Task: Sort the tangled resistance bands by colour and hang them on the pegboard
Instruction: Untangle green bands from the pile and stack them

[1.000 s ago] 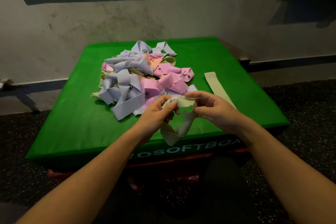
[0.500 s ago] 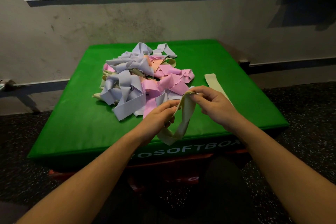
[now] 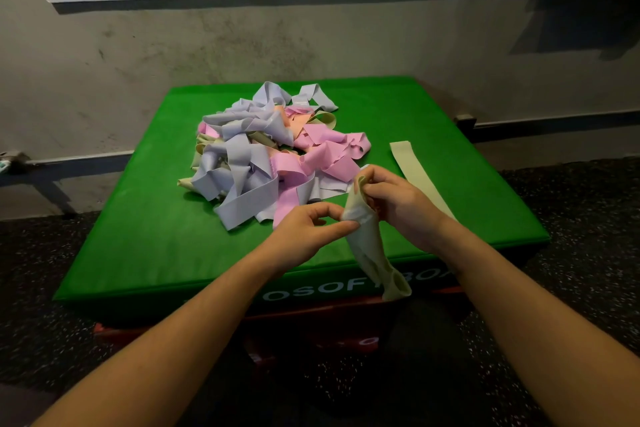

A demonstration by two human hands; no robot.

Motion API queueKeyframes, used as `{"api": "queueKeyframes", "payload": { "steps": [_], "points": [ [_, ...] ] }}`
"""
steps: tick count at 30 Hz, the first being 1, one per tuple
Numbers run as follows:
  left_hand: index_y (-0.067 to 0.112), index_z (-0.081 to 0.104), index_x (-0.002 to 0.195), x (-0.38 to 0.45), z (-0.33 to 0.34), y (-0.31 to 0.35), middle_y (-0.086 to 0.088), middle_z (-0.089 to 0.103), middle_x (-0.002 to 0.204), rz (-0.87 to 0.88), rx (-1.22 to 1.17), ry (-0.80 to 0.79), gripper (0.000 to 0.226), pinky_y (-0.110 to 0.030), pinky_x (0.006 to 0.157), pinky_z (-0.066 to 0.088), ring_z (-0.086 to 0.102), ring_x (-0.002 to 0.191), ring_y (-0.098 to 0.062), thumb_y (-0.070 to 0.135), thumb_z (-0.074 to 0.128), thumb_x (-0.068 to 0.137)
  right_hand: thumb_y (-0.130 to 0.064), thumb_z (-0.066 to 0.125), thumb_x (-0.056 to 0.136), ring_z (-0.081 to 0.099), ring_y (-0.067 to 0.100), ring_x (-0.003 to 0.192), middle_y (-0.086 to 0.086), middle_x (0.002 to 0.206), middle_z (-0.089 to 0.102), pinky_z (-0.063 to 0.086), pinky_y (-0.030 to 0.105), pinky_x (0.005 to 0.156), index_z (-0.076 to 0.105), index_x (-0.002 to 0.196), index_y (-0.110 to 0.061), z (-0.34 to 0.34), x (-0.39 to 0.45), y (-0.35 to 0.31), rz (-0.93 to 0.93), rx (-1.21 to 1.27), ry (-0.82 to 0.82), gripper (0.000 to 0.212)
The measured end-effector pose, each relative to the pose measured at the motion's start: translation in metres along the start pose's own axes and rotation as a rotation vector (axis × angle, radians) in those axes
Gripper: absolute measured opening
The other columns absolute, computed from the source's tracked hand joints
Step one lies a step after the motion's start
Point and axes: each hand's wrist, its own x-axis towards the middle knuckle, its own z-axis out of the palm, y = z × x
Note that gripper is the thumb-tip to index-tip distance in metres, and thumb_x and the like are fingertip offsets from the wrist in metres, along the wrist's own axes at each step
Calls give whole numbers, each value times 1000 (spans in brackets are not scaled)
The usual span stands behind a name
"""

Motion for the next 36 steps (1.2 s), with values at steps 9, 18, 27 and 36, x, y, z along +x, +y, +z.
{"api": "queueKeyframes", "payload": {
  "steps": [9, 18, 27, 36],
  "points": [
    [14, 56, 100, 3, 13, -1, -5, 74, 94, 10, -427, 188, 8, -33, 77, 57, 69, 87, -17, 7, 58, 96, -32, 56, 96, 62, 18, 91, 6, 109, 66, 49, 34, 76, 57, 117, -31, 7, 1, 13, 69, 88, 124, 22],
    [17, 52, 104, 9, 8, -8, -2, 69, 94, -18, -626, 384, 3, -38, 68, 61, 69, 87, -18, 15, 51, 102, -18, 77, 79, 72, 24, 92, 6, 109, 74, 56, 27, 69, 54, 125, -26, 10, -24, 39, 324, 108, -32, 52],
    [25, 53, 101, 7, 10, -17, 4, 74, 86, -42, -366, 396, 5, -37, 54, 57, 69, 75, -16, 20, 53, 102, -1, 68, 87, 56, 14, 64, 6, 73, 65, 44, 27, 59, 55, 85, -18, 15, -17, 51, 147, 63, 372, 21],
    [22, 50, 102, 7, 12, -14, -2, 66, 86, -9, -449, 513, 4, -34, 50, 54, 67, 68, -14, 25, 49, 104, -26, 62, 90, 67, 15, 80, 9, 92, 69, 56, 28, 70, 65, 104, -5, 23, -26, 41, 400, 427, 83, 25]
  ]
}}
